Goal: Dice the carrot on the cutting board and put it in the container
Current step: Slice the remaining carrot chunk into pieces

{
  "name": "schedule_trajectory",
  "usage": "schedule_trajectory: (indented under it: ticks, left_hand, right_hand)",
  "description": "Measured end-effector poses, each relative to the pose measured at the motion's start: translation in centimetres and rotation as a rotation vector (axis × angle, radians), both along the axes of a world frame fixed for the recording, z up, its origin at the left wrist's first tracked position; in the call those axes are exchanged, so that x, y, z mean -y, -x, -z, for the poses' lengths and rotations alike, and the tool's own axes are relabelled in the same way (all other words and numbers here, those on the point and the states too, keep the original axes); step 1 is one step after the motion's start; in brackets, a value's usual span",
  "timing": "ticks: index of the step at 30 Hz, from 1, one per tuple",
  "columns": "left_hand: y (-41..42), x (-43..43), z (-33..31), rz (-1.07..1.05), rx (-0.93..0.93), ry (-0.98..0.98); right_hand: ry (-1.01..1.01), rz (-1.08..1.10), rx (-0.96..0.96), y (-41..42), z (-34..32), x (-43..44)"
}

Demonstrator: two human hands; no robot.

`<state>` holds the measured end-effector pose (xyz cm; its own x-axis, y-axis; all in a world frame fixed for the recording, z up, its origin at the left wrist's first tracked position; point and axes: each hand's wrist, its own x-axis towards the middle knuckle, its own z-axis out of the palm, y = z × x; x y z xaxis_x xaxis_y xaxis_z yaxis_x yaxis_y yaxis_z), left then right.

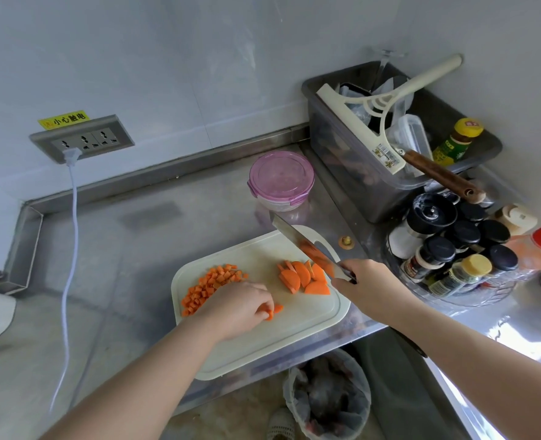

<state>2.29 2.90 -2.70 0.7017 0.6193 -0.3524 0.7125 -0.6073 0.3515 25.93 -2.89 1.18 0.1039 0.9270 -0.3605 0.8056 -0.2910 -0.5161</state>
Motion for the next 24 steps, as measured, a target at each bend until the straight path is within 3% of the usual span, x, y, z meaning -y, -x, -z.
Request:
schedule_trajectory:
  ticks: [13, 17, 24]
  left_hand:
    - [-1.6, 0.1, 0.5, -0.091, -0.13, 0.076]
    - [-1.0, 1.2, 0.2, -0.023, -0.192, -0.023]
    - [-1.1, 1.5, 0.5, 0.066, -0.146, -0.2]
  right_hand:
    - [0.019, -0.007, -0.008, 0.3, -0.4, 0.5]
    - [0.015, -0.009, -0.033, 0.5, -1.1, 0.9]
    - [0.053, 0.006, -0.117, 2.0, -2.1, 2.3]
